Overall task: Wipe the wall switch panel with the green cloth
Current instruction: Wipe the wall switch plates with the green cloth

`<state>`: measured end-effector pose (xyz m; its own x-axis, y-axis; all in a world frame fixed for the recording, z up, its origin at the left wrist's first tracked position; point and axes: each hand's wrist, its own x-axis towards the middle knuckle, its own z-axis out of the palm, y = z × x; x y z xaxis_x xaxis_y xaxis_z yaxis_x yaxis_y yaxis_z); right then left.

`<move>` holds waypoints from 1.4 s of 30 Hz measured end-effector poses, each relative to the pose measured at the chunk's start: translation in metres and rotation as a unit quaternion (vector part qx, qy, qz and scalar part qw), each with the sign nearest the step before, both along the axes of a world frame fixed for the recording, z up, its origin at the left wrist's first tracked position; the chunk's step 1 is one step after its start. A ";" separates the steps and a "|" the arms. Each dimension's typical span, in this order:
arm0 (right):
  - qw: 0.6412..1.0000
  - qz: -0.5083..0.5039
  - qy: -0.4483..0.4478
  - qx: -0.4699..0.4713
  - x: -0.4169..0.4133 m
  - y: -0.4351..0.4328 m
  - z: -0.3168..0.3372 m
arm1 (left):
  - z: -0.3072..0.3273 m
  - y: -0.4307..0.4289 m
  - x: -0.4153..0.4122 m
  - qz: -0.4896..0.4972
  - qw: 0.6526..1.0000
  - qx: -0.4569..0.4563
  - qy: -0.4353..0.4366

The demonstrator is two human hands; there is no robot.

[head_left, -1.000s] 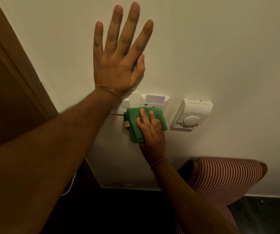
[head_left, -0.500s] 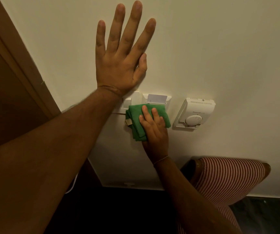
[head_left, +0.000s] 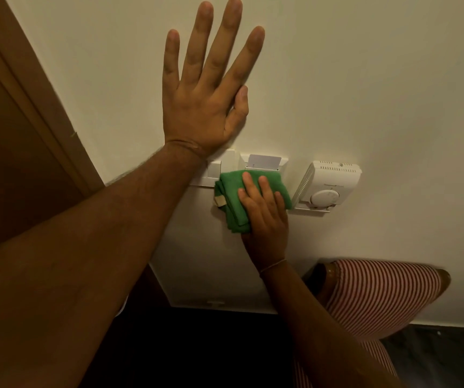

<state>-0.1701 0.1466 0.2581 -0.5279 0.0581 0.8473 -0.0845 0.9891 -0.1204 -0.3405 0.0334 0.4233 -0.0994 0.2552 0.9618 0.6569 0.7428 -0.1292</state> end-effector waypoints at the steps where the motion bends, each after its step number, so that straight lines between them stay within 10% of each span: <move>1: 1.000 -0.008 0.000 -0.015 0.006 0.006 -0.002 | 0.000 0.000 0.000 -0.001 1.000 -0.001 0.000; 42: 0.994 0.085 -0.005 -0.071 -0.018 -0.025 0.002 | 0.007 -0.010 0.012 0.058 0.998 -0.020 0.021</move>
